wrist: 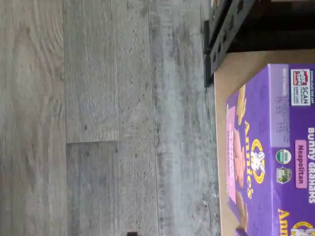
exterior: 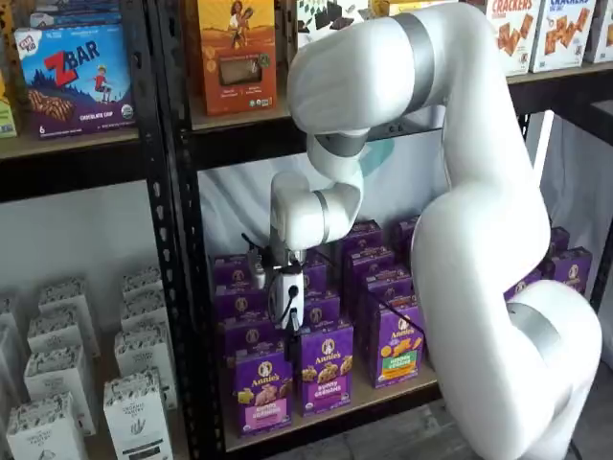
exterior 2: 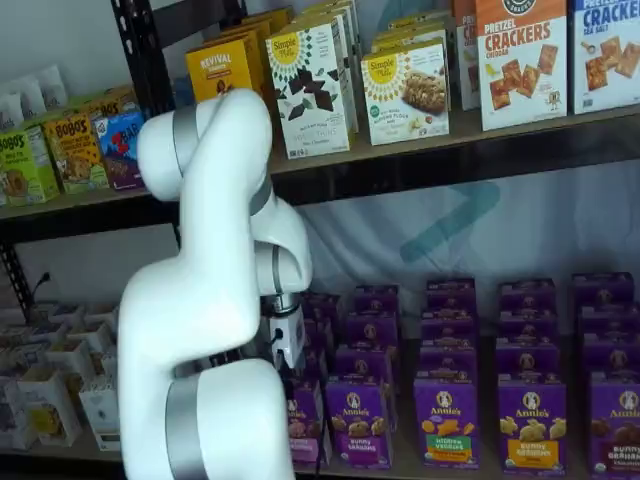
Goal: Pick up the purple box with a pink patch in the middle, on the bottom shelf, the first box from the left
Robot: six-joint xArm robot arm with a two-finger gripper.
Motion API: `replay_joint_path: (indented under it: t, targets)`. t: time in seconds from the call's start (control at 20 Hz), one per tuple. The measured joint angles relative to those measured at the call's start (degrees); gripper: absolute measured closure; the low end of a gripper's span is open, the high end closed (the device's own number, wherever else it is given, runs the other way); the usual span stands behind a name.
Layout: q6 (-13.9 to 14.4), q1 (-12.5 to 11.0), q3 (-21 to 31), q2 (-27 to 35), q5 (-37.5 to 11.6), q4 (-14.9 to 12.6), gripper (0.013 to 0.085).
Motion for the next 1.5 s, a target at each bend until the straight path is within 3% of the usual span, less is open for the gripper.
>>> replay_joint_path:
  t: [0.35,0.55,0.75,0.9,1.5]
  targets:
    - [-2.88,1.37,2.12,1.97,-7.47,4.18,0.0130]
    - [-8.43,2.07,1.46,3.57,-10.61,10.77,0.0130]
    - [-10.83,2.28,-1.11,5.38,-10.33,13.73,0.0130]
    - [-10.27,2.26,-3.47,6.93,-9.55,13.22,0.0130]
    - [-4.89,0.85,-12.80,13.71,-5.13,6.24,0.0130]
